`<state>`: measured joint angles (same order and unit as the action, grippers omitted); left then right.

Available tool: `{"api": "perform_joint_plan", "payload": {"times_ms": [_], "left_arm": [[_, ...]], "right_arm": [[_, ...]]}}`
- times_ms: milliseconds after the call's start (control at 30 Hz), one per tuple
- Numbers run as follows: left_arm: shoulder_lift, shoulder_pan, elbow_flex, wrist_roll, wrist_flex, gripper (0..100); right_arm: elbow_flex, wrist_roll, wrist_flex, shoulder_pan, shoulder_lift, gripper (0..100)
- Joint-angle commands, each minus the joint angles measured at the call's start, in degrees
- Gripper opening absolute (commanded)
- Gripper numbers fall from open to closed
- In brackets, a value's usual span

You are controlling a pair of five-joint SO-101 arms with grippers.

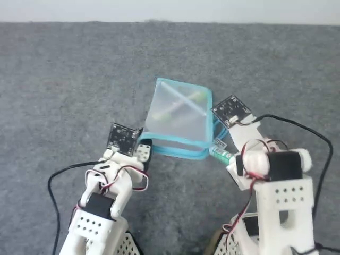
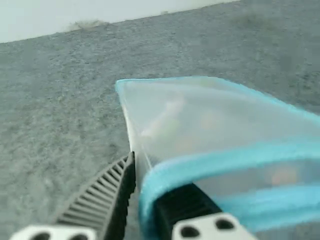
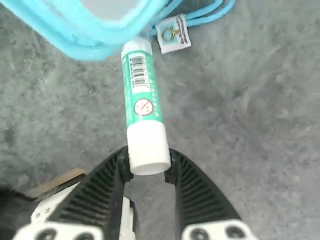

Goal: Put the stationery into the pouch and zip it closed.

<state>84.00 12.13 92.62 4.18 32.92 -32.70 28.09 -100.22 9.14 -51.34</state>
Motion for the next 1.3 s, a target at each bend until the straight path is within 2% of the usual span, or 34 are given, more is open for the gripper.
{"api": "perform_joint_plan", "payload": {"times_ms": [0,133,200,400,467,733,1267], "left_arm": [[0.2,-4.5,-1.4,-0.2,-3.2,1],[0.2,-5.3,-1.4,-0.2,-3.3,1],[0.2,-5.3,-1.5,0.5,-3.4,1],[0.2,-5.3,-1.5,1.0,-4.0,1],[0.2,-5.3,-1.5,1.0,-3.8,1],[0.2,-5.3,-1.4,1.0,-3.9,1],[0.2,-4.9,-1.3,0.9,-3.8,1]], "right_arm": [[3.5,1.1,-2.2,0.0,-4.5,0.6],[3.5,0.7,-2.2,0.1,-6.9,0.6],[3.5,0.5,-2.2,2.8,-7.6,0.6],[6.8,-8.6,-1.9,23.7,-7.6,0.6],[8.4,-8.7,-1.6,27.6,-7.3,0.6],[11.0,-9.1,0.2,25.6,-3.9,0.6],[11.2,-13.0,16.8,25.5,12.5,0.6]]}}
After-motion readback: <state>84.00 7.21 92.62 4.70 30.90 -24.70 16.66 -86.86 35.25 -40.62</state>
